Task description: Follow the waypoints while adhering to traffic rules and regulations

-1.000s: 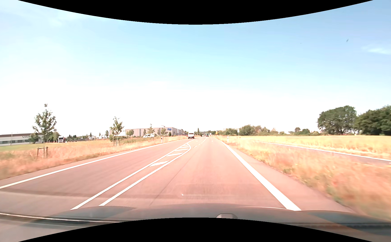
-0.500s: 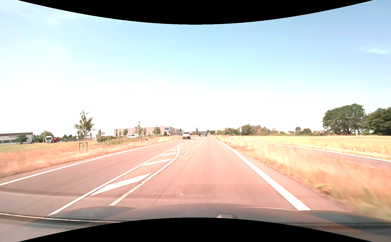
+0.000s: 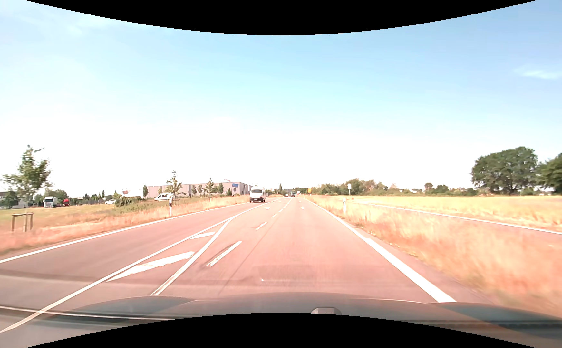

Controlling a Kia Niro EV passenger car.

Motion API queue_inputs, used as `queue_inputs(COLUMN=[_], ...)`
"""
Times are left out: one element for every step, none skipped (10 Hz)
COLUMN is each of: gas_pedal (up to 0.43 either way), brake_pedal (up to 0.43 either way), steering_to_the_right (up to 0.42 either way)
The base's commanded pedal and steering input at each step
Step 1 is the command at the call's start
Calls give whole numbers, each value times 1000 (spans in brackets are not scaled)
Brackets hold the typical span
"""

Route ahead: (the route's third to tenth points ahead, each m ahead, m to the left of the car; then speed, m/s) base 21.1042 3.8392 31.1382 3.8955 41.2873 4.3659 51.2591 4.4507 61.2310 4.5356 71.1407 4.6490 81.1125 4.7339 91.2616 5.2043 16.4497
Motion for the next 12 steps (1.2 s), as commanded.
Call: queue_inputs(gas_pedal=[8, 8, 8, 8, 8, 8, 8, 8, 8, 8, 8, 8], brake_pedal=[0, 0, 0, 0, 0, 0, 0, 0, 0, 0, 0, 0], steering_to_the_right=[0, -1, -2, -3, -4, -5, -6, -7, -8, -8, -8, -7])
